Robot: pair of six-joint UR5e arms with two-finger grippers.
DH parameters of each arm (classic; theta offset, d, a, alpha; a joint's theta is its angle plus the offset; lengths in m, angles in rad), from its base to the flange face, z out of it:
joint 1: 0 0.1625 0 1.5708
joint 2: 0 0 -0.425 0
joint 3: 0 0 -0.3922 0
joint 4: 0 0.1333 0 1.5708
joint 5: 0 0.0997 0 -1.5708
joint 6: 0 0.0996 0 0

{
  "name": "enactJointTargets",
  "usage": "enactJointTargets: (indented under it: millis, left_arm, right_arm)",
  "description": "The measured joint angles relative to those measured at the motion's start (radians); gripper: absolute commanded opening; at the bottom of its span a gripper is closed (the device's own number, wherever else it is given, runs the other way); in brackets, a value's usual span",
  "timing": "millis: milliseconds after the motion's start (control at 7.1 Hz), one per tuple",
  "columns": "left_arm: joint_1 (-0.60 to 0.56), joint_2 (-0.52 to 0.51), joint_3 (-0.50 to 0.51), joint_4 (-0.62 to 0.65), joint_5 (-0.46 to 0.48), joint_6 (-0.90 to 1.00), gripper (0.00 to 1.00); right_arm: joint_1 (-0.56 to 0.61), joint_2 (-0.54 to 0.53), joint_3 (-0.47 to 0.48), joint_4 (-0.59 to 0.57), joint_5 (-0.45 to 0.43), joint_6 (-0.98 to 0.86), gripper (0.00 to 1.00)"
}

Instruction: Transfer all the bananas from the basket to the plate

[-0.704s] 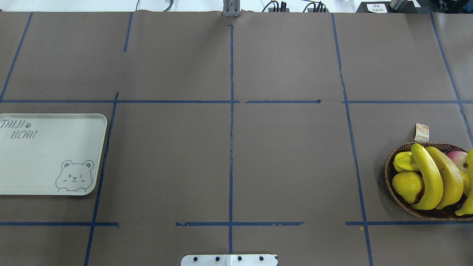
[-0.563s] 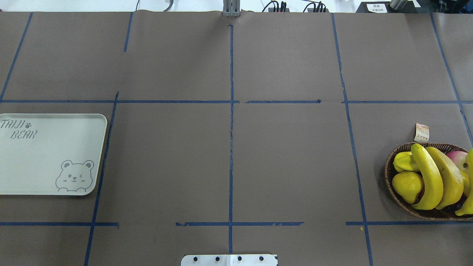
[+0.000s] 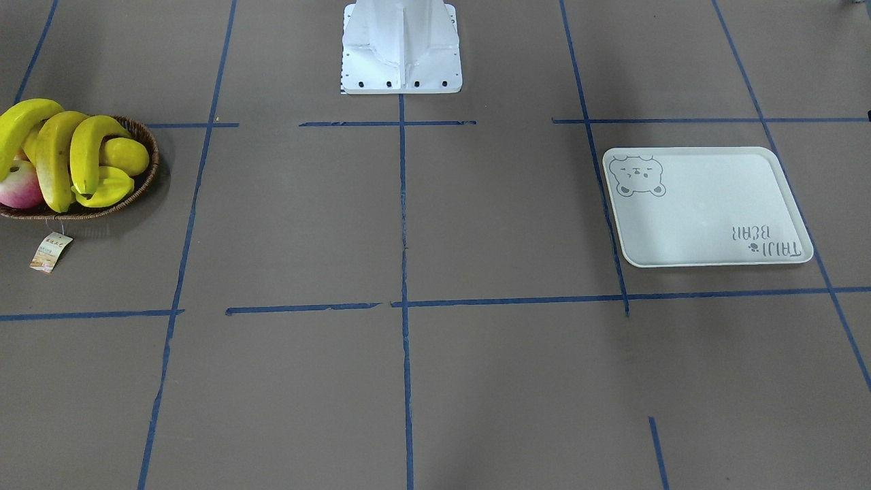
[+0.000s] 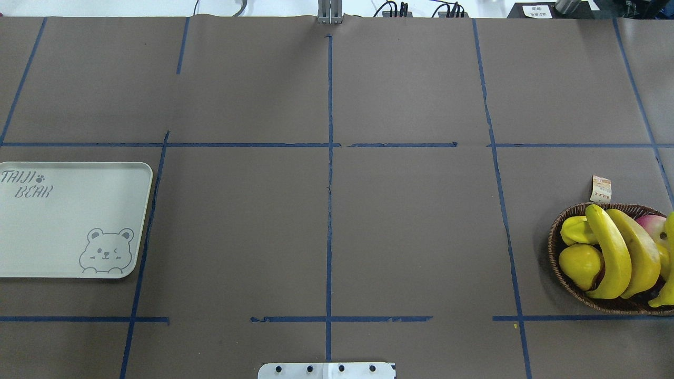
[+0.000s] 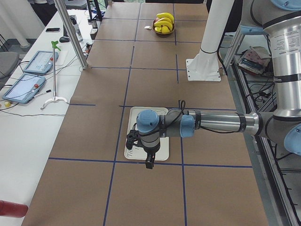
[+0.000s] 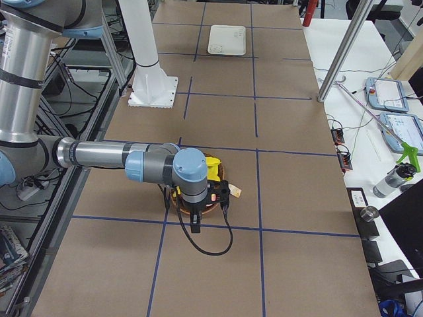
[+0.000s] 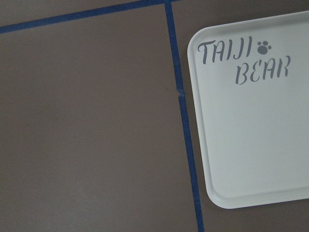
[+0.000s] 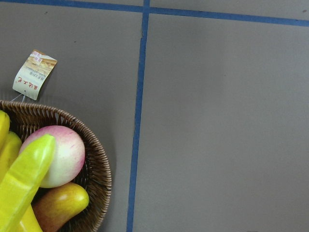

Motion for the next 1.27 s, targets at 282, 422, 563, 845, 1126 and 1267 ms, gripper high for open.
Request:
enactJointTargets:
  millis: [282,422,563,845,1126,1267]
  left_arm:
    - [0.000,0.000,0.000,0.000,-0.001,0.000,1.00]
    - [0.000,0.000,-0.001,0.000,-0.001,0.000,1.00]
    - [0.000,0.000,-0.001,0.000,-0.003,-0.001,1.00]
    - [0.000,0.000,-0.001,0.000,-0.006,-0.003,1.00]
    - [0.001,0.000,-0.001,0.000,-0.006,-0.003,1.00]
    - [0.001,0.000,0.000,0.000,-0.006,-0.003,1.00]
  right_arm:
    - [-0.006,0.000,0.039,0.000,0.030,0.077,1.00]
    - [-0.024,-0.003,0.079,-0.002,0.048,0.144,1.00]
    - [-0.058,-0.007,0.128,-0.002,0.059,0.228,1.00]
    - [-0.140,-0.036,0.224,0.009,0.064,0.391,1.00]
    - [-0.227,-0.090,0.253,0.128,0.048,0.539,1.00]
    - [-0.274,-0.122,0.255,0.212,0.025,0.620,1.00]
